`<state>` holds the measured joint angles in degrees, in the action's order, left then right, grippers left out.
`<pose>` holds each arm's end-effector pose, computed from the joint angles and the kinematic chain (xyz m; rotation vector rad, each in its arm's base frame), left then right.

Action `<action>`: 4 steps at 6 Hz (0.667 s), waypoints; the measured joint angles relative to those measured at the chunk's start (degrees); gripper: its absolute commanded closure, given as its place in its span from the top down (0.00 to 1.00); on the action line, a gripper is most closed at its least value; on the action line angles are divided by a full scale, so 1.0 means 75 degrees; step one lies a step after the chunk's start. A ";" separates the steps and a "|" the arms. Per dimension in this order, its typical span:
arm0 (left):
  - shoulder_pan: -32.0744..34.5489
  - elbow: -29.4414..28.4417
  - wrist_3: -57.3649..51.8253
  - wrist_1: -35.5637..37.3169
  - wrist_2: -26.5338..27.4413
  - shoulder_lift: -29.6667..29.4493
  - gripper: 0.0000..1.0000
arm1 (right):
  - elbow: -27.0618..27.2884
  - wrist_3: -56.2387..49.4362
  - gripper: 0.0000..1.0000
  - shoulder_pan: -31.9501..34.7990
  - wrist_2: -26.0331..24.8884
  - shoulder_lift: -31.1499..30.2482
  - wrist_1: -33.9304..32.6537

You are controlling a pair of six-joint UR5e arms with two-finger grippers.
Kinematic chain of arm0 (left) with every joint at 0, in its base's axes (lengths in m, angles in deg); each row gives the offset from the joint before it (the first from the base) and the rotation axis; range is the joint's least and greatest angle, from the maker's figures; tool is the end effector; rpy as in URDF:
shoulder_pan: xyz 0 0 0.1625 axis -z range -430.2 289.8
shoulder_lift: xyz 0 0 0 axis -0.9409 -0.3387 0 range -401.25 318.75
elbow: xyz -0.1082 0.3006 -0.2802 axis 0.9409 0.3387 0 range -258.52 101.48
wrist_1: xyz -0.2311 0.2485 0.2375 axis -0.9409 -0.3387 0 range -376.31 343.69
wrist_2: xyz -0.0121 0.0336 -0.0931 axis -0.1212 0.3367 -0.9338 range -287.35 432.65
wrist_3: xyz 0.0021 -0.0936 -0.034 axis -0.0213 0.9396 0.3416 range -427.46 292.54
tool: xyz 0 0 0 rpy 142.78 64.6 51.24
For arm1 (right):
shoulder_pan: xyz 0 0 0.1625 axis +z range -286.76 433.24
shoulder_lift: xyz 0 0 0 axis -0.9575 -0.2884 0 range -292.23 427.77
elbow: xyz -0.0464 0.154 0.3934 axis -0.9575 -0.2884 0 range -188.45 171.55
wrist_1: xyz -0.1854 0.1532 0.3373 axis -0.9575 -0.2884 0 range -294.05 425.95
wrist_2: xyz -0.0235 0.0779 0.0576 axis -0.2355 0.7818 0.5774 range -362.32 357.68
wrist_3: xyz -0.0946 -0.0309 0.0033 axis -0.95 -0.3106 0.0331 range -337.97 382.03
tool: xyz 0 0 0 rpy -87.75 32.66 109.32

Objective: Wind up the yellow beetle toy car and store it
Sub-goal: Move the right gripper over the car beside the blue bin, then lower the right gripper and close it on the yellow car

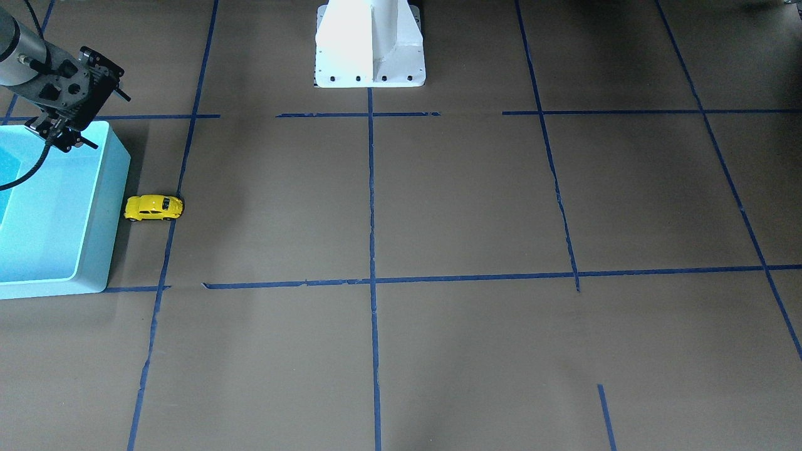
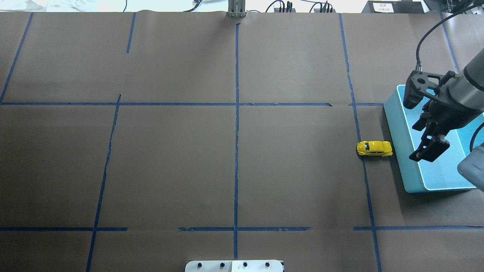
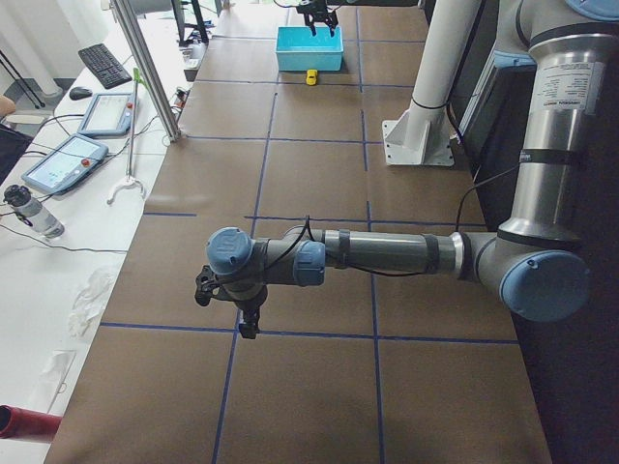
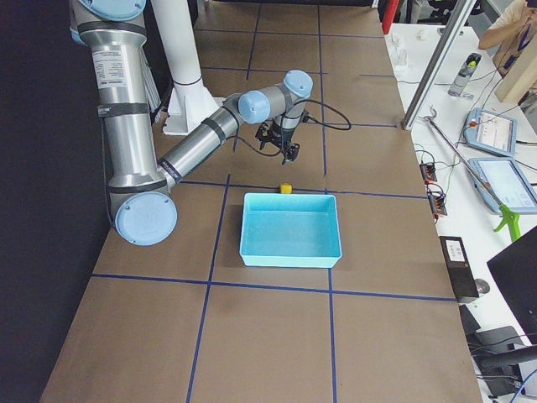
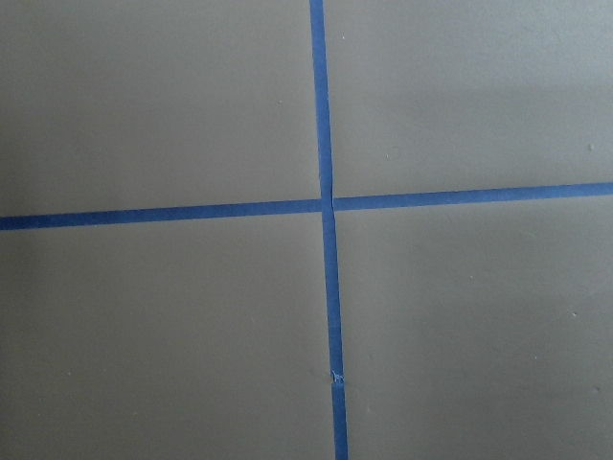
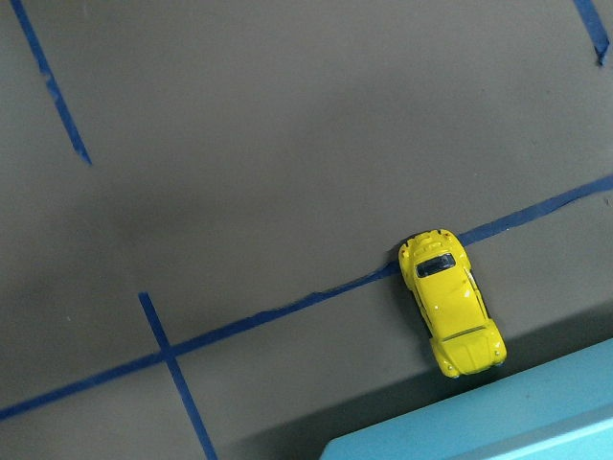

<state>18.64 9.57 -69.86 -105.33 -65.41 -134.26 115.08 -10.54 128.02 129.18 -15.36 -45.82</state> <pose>-0.0488 -0.5153 0.6457 0.0112 0.8388 0.0594 -0.2147 -0.4211 0.3691 0.3150 -0.7762 -1.2361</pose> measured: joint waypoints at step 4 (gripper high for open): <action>-0.0009 0.0059 -0.0029 0.0010 0.0474 0.0037 1.00 | -0.0503 -0.1040 1.00 -0.1459 -0.2295 0.0030 0.0760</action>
<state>18.58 10.01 -70.08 -105.26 -61.86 -133.98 111.31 -18.35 117.08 111.97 -15.14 -40.12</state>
